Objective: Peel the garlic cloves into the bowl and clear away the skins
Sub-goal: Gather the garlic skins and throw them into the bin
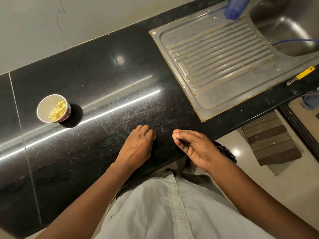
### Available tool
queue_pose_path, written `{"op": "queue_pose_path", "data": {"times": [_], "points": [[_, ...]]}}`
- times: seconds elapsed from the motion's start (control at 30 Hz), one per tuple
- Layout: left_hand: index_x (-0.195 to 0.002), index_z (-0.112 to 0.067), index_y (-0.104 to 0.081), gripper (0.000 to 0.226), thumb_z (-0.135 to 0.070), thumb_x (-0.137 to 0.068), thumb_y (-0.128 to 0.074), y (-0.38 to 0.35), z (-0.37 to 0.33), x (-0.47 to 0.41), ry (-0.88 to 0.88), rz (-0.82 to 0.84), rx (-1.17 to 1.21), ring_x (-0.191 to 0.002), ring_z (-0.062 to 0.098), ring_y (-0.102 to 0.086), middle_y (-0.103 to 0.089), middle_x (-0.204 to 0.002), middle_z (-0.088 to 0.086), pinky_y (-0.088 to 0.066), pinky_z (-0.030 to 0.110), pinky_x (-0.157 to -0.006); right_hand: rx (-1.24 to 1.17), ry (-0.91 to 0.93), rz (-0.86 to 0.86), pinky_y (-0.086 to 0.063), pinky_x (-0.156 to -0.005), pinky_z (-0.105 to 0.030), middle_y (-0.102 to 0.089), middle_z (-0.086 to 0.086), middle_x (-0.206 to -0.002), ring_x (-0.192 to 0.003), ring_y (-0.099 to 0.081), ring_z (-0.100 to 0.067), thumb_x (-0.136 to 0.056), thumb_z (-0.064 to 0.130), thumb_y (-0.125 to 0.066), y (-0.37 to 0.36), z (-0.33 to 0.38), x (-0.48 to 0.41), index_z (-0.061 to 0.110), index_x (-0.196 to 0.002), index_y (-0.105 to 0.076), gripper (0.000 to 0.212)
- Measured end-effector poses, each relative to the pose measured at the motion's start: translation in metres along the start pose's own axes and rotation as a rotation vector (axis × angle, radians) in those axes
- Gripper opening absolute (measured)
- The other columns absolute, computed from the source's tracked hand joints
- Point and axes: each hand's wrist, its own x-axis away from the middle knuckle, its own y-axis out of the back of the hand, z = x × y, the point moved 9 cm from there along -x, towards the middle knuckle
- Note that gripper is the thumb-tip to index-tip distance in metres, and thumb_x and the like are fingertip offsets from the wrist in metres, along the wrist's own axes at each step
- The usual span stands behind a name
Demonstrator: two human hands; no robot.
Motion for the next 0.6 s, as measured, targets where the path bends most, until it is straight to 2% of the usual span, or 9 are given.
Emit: {"op": "queue_pose_path", "data": {"times": [0.13,0.27,0.47,0.6], "points": [[-0.104,-0.013,-0.062,0.017,-0.021,-0.106,-0.048,0.004,0.014,0.003,0.077,-0.012,0.006,-0.086,0.022,-0.050,-0.055,-0.099,0.002,-0.046,0.039,-0.078,-0.010,0.013,-0.003,-0.064,-0.078,-0.021,-0.080,-0.012,-0.094,-0.086,-0.078,-0.014,-0.091,-0.008,-0.073,0.003,0.004,0.001,0.001,-0.100,-0.080,0.014],[-0.104,-0.015,-0.060,0.014,-0.022,-0.109,-0.049,0.015,0.033,0.009,0.174,-0.068,0.109,-0.087,0.019,-0.051,-0.054,-0.098,-0.001,-0.047,0.041,-0.082,-0.024,0.017,-0.018,-0.064,-0.082,-0.023,-0.080,-0.012,-0.095,-0.086,-0.078,-0.015,-0.092,-0.007,-0.073,0.008,0.005,0.003,0.001,-0.100,-0.080,0.014],[-0.099,-0.023,-0.057,0.009,-0.022,-0.107,-0.054,0.041,0.032,0.005,0.289,-0.156,0.372,-0.087,0.006,-0.051,-0.054,-0.098,-0.009,-0.041,0.023,-0.077,-0.100,0.016,-0.034,-0.064,-0.081,-0.023,-0.080,-0.012,-0.095,-0.085,-0.078,-0.015,-0.093,-0.006,-0.072,0.010,0.008,0.006,0.001,-0.104,-0.079,0.015],[-0.104,-0.024,-0.064,0.009,-0.029,-0.107,-0.057,0.050,-0.004,-0.016,0.265,-0.179,0.595,-0.088,0.006,-0.060,-0.062,-0.099,-0.009,-0.051,0.027,-0.075,-0.233,0.039,-0.048,-0.064,-0.072,-0.020,-0.080,-0.012,-0.090,-0.080,-0.078,-0.014,-0.094,-0.006,-0.069,0.023,0.019,0.017,0.002,-0.100,-0.078,0.013]]}}
